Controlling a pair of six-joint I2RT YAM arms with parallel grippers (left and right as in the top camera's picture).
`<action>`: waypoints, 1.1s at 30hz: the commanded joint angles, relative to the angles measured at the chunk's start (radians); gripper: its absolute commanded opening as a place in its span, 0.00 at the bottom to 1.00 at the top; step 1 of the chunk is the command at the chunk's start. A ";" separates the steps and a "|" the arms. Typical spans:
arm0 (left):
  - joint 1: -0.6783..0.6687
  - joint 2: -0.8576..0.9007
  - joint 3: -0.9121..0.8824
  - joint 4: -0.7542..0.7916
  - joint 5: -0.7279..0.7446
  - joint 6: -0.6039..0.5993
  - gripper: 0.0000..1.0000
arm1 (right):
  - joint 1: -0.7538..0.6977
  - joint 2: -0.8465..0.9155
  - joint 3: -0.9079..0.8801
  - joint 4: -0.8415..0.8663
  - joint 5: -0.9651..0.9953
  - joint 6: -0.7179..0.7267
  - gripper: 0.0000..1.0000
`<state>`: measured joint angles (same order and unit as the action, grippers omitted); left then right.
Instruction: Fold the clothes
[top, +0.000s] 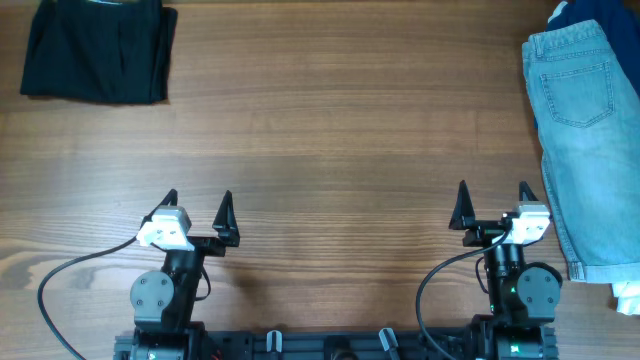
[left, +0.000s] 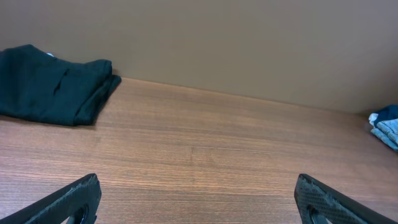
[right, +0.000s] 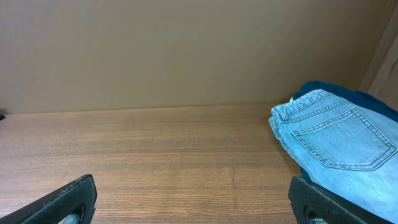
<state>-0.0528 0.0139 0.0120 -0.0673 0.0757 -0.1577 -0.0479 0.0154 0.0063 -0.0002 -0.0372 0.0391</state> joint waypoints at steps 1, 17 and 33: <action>0.005 -0.007 -0.006 -0.004 -0.006 0.019 1.00 | -0.002 -0.011 -0.001 0.003 -0.015 -0.012 1.00; 0.005 -0.007 -0.006 -0.004 -0.006 0.020 1.00 | -0.002 -0.011 -0.001 0.003 -0.015 -0.013 1.00; 0.005 -0.007 -0.006 -0.004 -0.006 0.020 1.00 | -0.002 -0.011 -0.001 0.047 -0.068 0.048 1.00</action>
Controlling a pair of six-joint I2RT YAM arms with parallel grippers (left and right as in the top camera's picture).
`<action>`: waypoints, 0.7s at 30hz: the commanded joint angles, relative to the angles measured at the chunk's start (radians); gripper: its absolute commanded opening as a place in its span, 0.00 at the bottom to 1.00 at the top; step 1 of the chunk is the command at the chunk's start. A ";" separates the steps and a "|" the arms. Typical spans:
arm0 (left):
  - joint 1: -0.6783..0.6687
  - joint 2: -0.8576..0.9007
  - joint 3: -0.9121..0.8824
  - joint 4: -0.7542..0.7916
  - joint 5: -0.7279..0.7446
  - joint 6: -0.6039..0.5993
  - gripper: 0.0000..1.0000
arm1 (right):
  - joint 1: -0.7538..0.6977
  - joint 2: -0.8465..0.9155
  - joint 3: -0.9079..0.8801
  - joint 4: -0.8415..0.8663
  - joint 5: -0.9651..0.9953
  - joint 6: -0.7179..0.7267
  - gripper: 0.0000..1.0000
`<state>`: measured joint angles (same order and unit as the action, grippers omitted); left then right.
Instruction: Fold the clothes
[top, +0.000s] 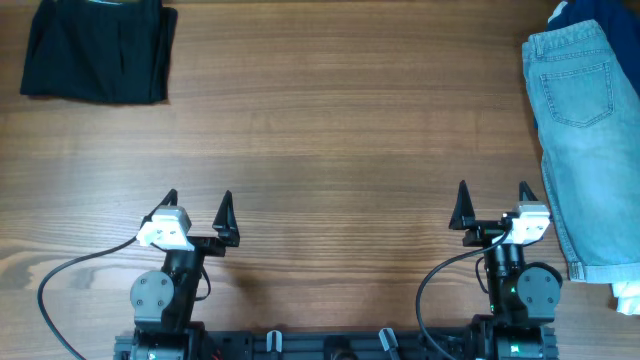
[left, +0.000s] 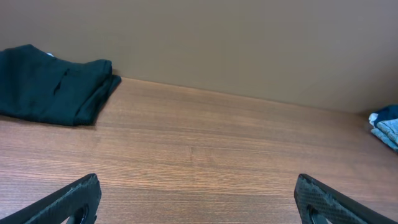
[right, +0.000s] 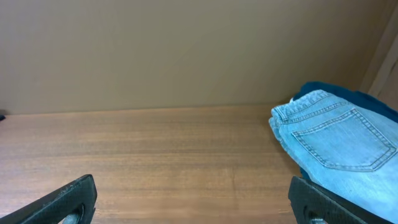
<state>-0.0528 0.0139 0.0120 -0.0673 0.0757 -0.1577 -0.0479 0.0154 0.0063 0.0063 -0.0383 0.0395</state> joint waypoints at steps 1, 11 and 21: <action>0.005 -0.007 -0.006 -0.004 -0.006 0.020 1.00 | -0.002 -0.011 -0.001 0.057 -0.121 0.120 1.00; 0.005 -0.007 -0.006 -0.004 -0.006 0.019 1.00 | -0.002 -0.011 -0.001 0.027 -0.275 0.946 1.00; 0.005 -0.007 -0.006 -0.004 -0.006 0.019 1.00 | -0.002 -0.010 0.014 0.392 -0.316 0.679 1.00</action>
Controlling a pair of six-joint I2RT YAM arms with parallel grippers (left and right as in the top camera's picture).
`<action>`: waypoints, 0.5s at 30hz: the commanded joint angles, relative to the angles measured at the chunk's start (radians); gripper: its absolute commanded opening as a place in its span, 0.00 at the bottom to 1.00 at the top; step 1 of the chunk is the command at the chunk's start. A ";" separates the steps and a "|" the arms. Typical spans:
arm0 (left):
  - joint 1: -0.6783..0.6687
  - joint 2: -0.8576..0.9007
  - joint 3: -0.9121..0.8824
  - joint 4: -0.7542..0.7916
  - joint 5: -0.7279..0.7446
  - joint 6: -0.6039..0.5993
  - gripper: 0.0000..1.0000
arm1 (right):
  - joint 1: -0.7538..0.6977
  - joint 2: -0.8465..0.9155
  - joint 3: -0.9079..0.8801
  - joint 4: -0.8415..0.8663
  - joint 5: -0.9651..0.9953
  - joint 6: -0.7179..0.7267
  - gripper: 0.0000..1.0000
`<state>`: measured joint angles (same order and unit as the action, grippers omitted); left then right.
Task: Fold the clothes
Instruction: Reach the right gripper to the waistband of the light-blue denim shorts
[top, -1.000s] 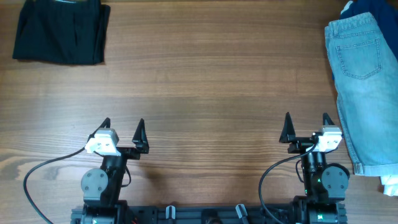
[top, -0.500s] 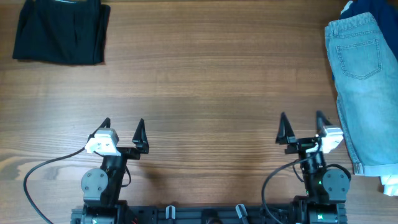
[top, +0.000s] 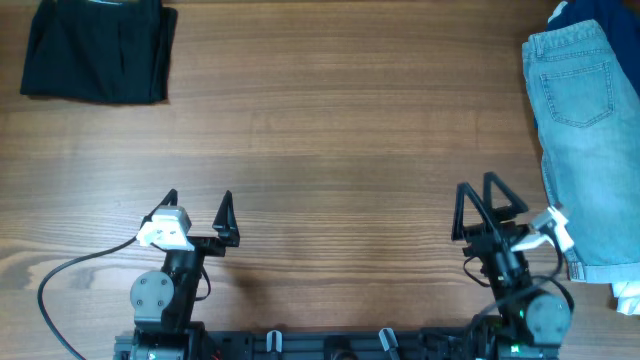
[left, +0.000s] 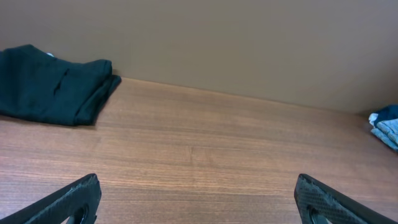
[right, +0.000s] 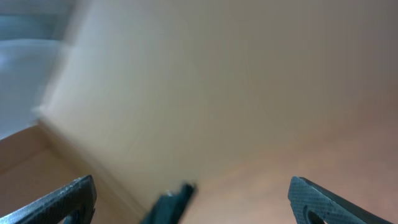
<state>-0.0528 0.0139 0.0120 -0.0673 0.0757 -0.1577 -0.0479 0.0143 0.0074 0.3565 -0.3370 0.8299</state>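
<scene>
Light blue jeans (top: 590, 130) lie along the table's right edge, over a dark blue garment (top: 592, 12) at the far right corner. A folded black garment (top: 95, 50) sits at the far left, and the left wrist view also shows the black garment (left: 53, 93) and a bit of the jeans (left: 387, 129). My left gripper (top: 197, 212) rests open at the near left, nothing between its fingers (left: 74, 199). My right gripper (top: 477, 197) is open at the near right, turned askew and to the left of the jeans. Its wrist view is blurred.
The wooden table (top: 340, 130) lies between the two piles. A brown wall (left: 249, 43) backs the table. A white item (top: 628, 296) pokes in at the near right edge. A dark blurred shape (right: 169, 205) shows low in the right wrist view; what it is cannot be told.
My right arm has moved: its gripper, which sat square and level, now stands twisted and tilted, and its view shows blurred wall where the jeans were. The left arm and the clothes are unchanged.
At both earlier moments the two grippers rested open at the near edge, the jeans lay at the right and the black garment at the far left. Now only the right gripper has shifted from its resting pose.
</scene>
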 joint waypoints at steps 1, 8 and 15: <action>0.005 -0.007 -0.006 -0.004 -0.006 0.020 1.00 | -0.002 -0.006 0.026 0.040 0.003 -0.133 1.00; 0.005 -0.007 -0.006 -0.004 -0.006 0.020 1.00 | -0.002 0.153 0.153 0.039 0.191 -0.305 1.00; 0.005 -0.007 -0.006 -0.004 -0.006 0.019 1.00 | -0.002 0.622 0.457 -0.052 0.254 -0.599 1.00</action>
<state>-0.0528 0.0139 0.0120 -0.0677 0.0753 -0.1577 -0.0479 0.4450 0.3248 0.3511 -0.1585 0.4248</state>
